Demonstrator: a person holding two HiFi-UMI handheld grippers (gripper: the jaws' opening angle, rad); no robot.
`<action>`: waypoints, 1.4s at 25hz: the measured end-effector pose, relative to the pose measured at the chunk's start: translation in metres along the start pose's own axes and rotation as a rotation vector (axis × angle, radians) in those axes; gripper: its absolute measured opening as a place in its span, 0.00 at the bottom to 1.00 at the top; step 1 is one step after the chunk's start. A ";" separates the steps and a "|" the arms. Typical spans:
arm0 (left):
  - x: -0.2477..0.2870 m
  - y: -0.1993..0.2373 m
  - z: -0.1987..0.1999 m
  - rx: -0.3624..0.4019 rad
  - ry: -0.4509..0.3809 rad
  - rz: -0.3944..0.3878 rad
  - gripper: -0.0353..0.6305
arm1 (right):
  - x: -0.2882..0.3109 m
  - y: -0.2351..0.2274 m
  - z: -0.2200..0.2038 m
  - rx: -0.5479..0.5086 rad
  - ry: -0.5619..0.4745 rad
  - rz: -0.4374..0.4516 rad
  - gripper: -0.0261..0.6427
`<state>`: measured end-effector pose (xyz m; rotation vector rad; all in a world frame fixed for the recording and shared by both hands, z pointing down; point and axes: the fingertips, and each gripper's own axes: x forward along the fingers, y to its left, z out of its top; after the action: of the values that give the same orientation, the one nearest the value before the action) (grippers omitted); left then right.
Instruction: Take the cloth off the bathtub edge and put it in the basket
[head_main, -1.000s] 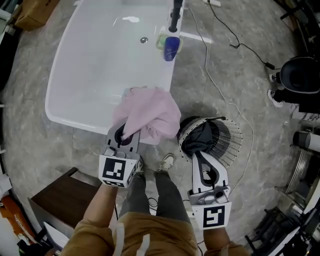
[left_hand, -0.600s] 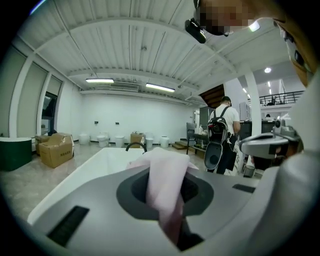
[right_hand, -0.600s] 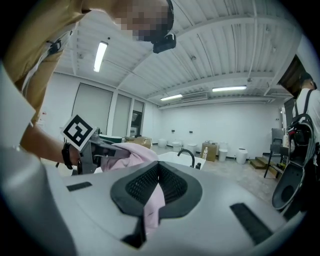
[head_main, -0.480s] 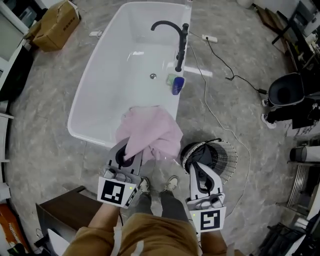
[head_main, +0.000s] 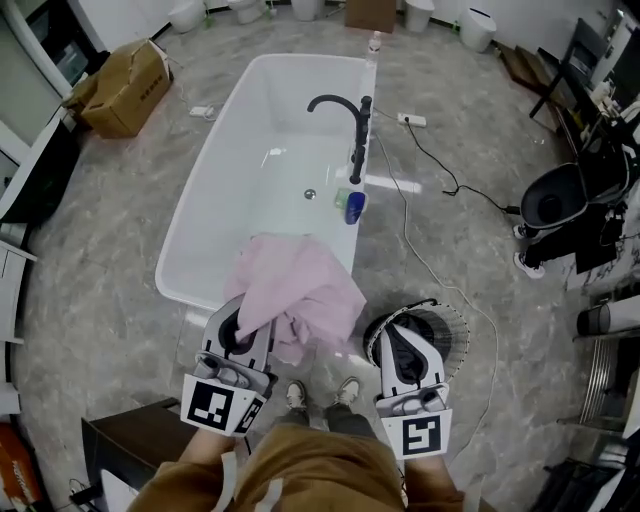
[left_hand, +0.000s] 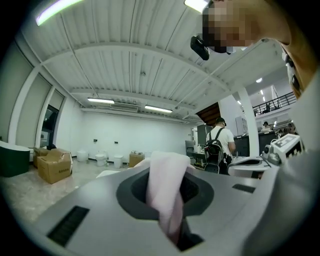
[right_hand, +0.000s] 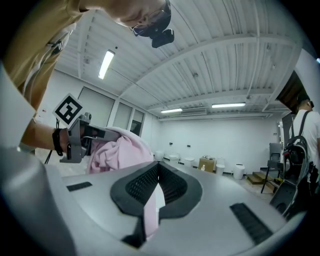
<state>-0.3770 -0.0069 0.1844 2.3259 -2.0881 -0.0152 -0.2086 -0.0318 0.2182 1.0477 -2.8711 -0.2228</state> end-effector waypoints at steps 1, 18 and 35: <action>-0.008 -0.001 0.013 0.002 -0.017 0.003 0.12 | -0.004 0.000 0.007 -0.003 -0.009 -0.003 0.05; -0.084 -0.007 0.068 -0.066 -0.148 -0.037 0.12 | -0.040 0.029 0.055 -0.045 -0.036 -0.048 0.05; -0.061 -0.061 0.053 -0.174 -0.126 -0.416 0.12 | -0.175 0.017 0.042 -0.018 0.120 -0.509 0.05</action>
<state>-0.3235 0.0603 0.1302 2.6540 -1.5319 -0.3414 -0.0912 0.0990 0.1758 1.7055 -2.4433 -0.2039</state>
